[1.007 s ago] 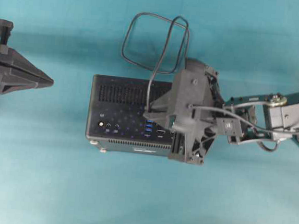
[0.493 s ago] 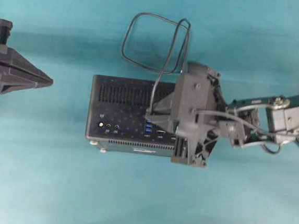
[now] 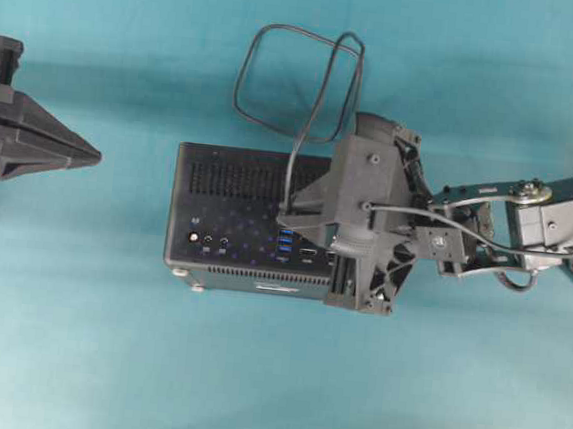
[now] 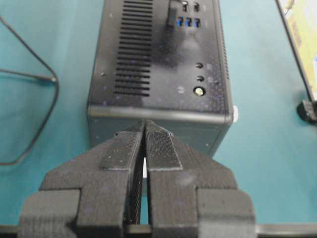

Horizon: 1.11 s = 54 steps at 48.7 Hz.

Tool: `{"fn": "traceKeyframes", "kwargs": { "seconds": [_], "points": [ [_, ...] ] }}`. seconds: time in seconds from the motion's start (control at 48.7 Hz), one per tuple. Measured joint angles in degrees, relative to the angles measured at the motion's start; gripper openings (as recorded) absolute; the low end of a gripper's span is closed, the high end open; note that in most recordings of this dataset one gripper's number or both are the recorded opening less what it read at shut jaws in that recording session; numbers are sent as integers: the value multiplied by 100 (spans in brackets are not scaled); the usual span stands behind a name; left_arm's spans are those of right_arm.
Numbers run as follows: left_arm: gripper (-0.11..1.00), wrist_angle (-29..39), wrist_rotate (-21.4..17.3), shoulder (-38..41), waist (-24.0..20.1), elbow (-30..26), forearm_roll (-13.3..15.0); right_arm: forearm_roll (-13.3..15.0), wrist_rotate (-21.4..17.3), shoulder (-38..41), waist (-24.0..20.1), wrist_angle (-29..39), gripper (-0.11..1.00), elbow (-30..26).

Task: Insert the USB into the PC box with both arms.

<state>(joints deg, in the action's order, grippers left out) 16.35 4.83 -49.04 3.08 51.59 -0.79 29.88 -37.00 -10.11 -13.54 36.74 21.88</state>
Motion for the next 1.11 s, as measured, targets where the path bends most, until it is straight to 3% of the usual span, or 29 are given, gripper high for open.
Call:
{"fn": "traceKeyframes", "kwargs": {
  "seconds": [0.452,0.822,1.11],
  "points": [
    [0,0,0,-18,0,0,0,-185,0,9,-132,-176,9,18],
    [0,0,0,-26,0,0,0,35,9,9,-26,-26,9,9],
    [0,0,0,-35,0,0,0,-9,9,18,-88,-97,9,18]
  ]
}}
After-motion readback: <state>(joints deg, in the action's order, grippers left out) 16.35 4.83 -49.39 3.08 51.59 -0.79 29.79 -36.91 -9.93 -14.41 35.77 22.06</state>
